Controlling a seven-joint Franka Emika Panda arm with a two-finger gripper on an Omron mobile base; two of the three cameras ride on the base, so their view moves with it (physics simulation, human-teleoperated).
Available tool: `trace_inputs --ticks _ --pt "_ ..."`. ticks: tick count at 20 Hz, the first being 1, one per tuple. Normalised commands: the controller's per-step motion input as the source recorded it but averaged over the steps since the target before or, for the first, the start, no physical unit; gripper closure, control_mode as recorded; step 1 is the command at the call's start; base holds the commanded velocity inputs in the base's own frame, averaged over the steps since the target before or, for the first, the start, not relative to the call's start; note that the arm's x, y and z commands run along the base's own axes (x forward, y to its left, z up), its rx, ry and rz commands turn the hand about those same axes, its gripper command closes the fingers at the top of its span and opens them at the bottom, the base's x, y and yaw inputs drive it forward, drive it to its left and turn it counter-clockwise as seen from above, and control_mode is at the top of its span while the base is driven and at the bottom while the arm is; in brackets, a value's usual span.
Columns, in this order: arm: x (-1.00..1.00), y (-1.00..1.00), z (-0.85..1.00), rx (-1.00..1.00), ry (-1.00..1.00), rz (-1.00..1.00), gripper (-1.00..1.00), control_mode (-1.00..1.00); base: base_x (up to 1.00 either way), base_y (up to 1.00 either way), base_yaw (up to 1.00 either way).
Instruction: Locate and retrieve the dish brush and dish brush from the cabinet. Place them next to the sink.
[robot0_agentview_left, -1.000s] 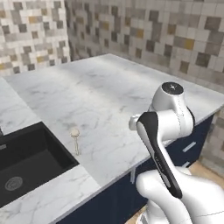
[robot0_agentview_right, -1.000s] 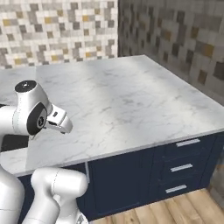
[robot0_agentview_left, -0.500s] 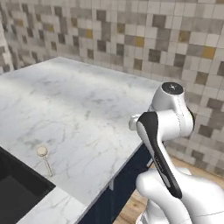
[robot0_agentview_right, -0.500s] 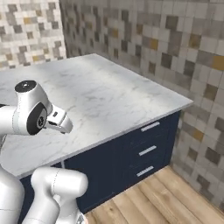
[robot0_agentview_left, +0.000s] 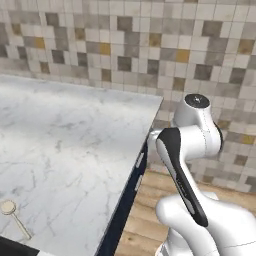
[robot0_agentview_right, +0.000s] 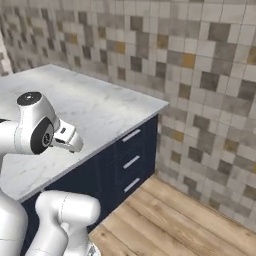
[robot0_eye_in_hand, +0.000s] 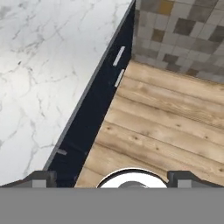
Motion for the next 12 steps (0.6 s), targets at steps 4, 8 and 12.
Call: trace_inputs --ticks 4,8,12 --pt "0.0 0.0 0.0 0.0 0.0 0.0 -1.0 1.0 0.0 0.0 -0.49" --pt "0.0 0.0 0.0 0.0 0.0 0.0 -1.0 1.0 0.05 0.03 -0.47" --pt "0.0 0.0 0.0 0.0 0.0 0.0 -1.0 1.0 0.3 0.2 -0.4"
